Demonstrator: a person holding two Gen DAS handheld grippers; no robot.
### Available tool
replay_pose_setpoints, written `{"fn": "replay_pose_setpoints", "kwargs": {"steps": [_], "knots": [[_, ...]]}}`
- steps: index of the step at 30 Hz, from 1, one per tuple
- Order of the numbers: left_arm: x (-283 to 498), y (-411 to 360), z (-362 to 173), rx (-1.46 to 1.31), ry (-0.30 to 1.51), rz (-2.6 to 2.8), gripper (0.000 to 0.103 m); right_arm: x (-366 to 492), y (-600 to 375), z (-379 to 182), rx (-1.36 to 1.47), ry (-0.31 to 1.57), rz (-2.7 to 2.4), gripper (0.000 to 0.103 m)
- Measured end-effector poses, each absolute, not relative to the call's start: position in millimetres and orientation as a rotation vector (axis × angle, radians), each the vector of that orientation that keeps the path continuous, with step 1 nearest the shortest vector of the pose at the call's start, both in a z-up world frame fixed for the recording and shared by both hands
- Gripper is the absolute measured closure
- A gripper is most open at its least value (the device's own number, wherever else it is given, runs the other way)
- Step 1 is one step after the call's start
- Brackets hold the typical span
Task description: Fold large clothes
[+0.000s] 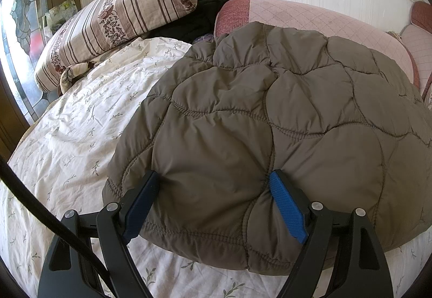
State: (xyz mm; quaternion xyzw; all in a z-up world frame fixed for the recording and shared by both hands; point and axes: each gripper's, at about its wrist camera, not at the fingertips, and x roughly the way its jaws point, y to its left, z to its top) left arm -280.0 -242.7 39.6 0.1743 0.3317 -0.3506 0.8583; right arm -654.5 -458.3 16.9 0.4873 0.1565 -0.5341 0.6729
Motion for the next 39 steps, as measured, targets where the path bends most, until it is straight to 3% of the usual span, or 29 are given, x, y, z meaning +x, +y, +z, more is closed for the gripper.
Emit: {"fn": "replay_pose_setpoints", "kwargs": {"steps": [13,20,39], "knots": [[-243,-208,73,0.215,0.739,-0.682,0.019,-684,-451,28,1.117,0.328,-1.184,0.021],[-228,-211,49,0.260,0.831,-0.618,0.019,-689,-439,40,1.069,0.337,-1.142,0.022],[-247,-219,39,0.387,0.659,-0.554,0.014,-659,-425,48,0.926,0.448,-1.063,0.022]]}}
